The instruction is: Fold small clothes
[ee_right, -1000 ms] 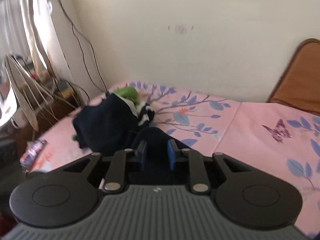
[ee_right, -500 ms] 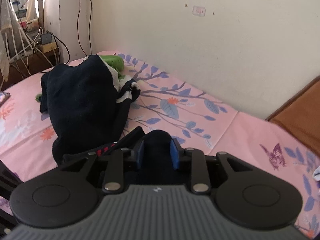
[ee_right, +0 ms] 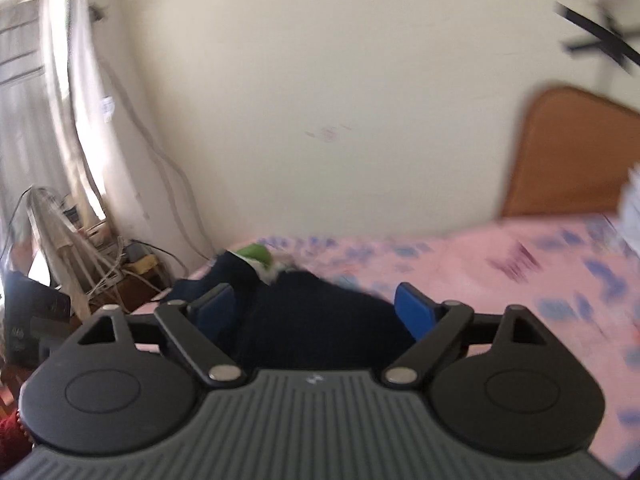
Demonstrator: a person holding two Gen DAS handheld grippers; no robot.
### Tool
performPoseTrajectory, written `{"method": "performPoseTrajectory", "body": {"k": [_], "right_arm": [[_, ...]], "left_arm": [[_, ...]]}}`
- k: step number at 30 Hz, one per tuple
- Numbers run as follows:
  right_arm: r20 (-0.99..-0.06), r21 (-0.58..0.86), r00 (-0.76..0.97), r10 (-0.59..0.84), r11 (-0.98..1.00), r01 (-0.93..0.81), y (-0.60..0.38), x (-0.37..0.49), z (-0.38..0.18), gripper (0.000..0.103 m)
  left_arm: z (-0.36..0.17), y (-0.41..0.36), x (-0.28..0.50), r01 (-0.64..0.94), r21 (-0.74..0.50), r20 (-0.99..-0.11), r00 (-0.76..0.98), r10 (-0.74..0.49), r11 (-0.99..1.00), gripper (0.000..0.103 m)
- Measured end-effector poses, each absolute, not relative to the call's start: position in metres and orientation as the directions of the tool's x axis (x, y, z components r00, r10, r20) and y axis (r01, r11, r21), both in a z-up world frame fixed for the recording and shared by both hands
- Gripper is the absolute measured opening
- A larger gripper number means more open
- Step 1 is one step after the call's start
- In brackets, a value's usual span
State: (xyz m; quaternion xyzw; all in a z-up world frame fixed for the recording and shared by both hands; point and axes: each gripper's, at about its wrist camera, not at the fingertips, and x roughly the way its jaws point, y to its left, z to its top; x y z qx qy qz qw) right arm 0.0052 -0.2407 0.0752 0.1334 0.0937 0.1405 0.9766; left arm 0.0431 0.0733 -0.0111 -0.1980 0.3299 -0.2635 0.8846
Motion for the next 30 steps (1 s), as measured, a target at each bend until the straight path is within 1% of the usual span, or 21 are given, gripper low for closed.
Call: {"method": "performPoseTrajectory", "body": {"k": [2, 5, 8, 10, 13, 15, 16, 18, 19, 21, 22, 25, 30], "right_arm": [[-0.175, 0.345, 0.939, 0.295, 0.912, -0.222, -0.254, 0.0, 0.057, 0.091], [-0.202, 0.475, 0.921, 0.332, 0.856, -0.205, -0.269, 0.002, 0.033, 0.091], [-0.209, 0.559, 0.901, 0.38, 0.803, -0.209, -0.272, 0.011, 0.022, 0.091], [-0.211, 0.58, 0.887, 0.41, 0.783, -0.224, -0.268, 0.016, 0.02, 0.091], [-0.224, 0.598, 0.862, 0.454, 0.762, -0.246, -0.258, 0.03, 0.019, 0.092], [-0.25, 0.601, 0.848, 0.467, 0.761, -0.242, -0.255, 0.037, 0.015, 0.092], [-0.273, 0.599, 0.84, 0.468, 0.766, -0.232, -0.253, 0.04, 0.013, 0.093], [-0.291, 0.569, 0.839, 0.46, 0.788, -0.235, -0.243, 0.046, 0.016, 0.095], [-0.292, 0.57, 0.833, 0.47, 0.785, -0.243, -0.238, 0.049, 0.017, 0.095], [-0.297, 0.562, 0.834, 0.466, 0.791, -0.241, -0.227, 0.056, 0.02, 0.101], [-0.298, 0.553, 0.834, 0.464, 0.796, -0.245, -0.222, 0.06, 0.022, 0.103], [-0.288, 0.535, 0.847, 0.447, 0.809, -0.245, -0.213, 0.064, 0.022, 0.103], [-0.276, 0.513, 0.848, 0.453, 0.815, -0.268, -0.214, 0.063, 0.02, 0.103]], "left_arm": [[-0.018, 0.072, 0.049, 0.332, -0.542, -0.492, 0.62, -0.611, 0.772, 0.103], [-0.029, 0.073, 0.056, 0.318, -0.585, -0.503, 0.579, -0.642, 0.746, 0.103], [-0.036, 0.079, 0.06, 0.302, -0.651, -0.483, 0.543, -0.687, 0.696, 0.103], [-0.039, 0.081, 0.062, 0.296, -0.677, -0.467, 0.534, -0.704, 0.674, 0.103], [-0.041, 0.083, 0.066, 0.295, -0.715, -0.437, 0.519, -0.735, 0.633, 0.103], [-0.042, 0.083, 0.07, 0.293, -0.741, -0.416, 0.507, -0.755, 0.605, 0.103], [-0.044, 0.083, 0.072, 0.29, -0.747, -0.412, 0.504, -0.759, 0.598, 0.103], [-0.047, 0.079, 0.077, 0.286, -0.75, -0.418, 0.495, -0.762, 0.597, 0.103], [-0.049, 0.077, 0.08, 0.283, -0.748, -0.426, 0.489, -0.761, 0.601, 0.103], [-0.055, 0.07, 0.085, 0.284, -0.748, -0.436, 0.472, -0.766, 0.6, 0.103], [-0.055, 0.068, 0.084, 0.298, -0.741, -0.43, 0.477, -0.767, 0.602, 0.103], [-0.056, 0.064, 0.083, 0.333, -0.716, -0.426, 0.487, -0.763, 0.613, 0.103], [-0.059, 0.074, 0.082, 0.344, -0.732, -0.41, 0.467, -0.784, 0.588, 0.103]]}}
